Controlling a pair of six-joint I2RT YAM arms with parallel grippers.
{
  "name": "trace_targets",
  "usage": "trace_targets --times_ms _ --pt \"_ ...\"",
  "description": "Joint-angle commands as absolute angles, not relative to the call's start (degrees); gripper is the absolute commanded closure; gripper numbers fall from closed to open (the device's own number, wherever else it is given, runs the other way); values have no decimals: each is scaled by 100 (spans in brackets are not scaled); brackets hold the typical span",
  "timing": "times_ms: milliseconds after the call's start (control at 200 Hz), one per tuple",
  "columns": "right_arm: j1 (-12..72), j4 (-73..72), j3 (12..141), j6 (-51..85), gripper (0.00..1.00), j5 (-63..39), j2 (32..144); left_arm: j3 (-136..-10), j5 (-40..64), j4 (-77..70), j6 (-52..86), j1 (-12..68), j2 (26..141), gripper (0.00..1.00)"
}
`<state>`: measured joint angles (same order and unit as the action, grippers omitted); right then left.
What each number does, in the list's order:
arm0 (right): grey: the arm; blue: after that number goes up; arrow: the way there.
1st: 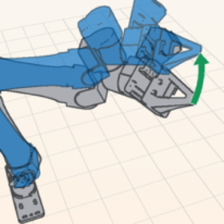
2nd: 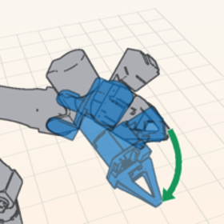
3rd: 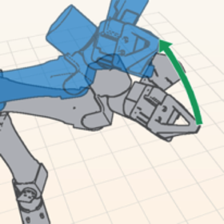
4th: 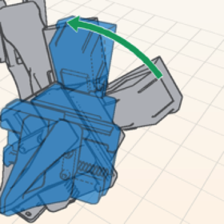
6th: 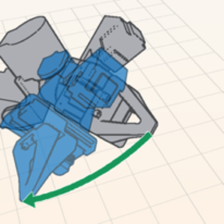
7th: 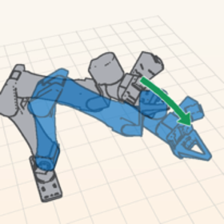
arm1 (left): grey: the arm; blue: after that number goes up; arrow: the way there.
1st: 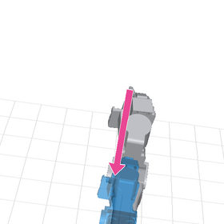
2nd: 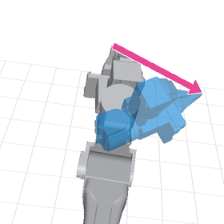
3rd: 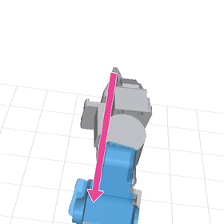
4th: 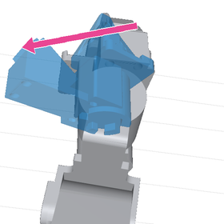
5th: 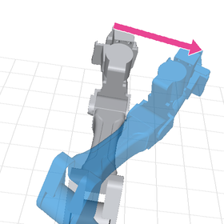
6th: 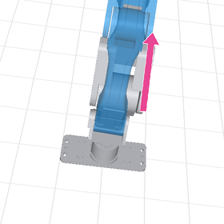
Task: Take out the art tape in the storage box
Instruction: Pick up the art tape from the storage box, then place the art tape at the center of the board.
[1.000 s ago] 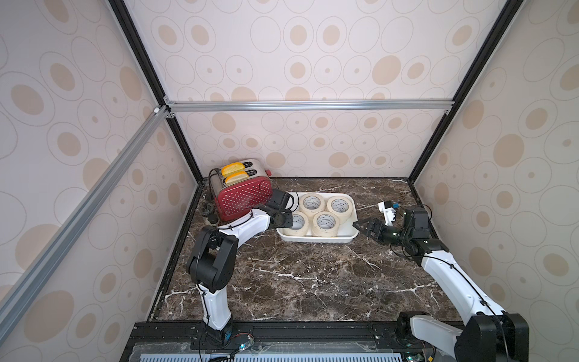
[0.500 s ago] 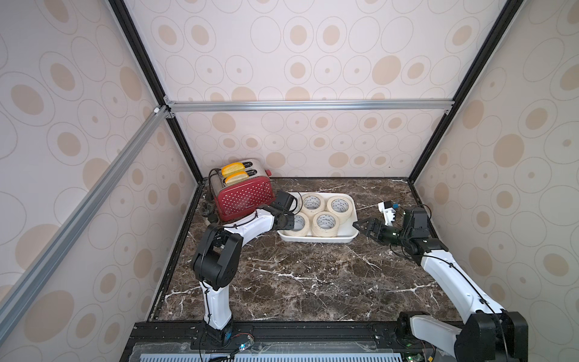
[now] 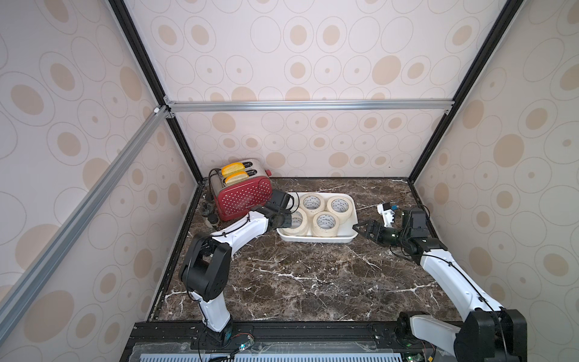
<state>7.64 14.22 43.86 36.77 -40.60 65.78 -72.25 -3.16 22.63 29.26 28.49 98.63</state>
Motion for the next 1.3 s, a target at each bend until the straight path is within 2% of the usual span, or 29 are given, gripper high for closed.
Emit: trace_targets --times_ms 0,195,471,711,936,1297 --pt "739 1700 4434 3406 11 -3978 6526 -7096 -426 2139 3158 2820 9373 91" --pt "738 2049 4433 3124 11 -3770 6319 -6735 -467 2213 3163 2660 8650 93" --pt "739 2023 4300 2955 11 -3341 6135 -5546 -789 2462 3093 2399 7314 99" --pt "738 2263 4456 2710 11 -3202 6136 -4752 -1012 2812 3102 2386 6810 100" --pt "738 2335 4405 2608 11 -3089 6064 -4223 -1063 2529 3267 2388 6936 100" --pt "739 2580 4499 2430 11 -2834 6003 -4386 -1013 2452 3166 2279 7887 100"
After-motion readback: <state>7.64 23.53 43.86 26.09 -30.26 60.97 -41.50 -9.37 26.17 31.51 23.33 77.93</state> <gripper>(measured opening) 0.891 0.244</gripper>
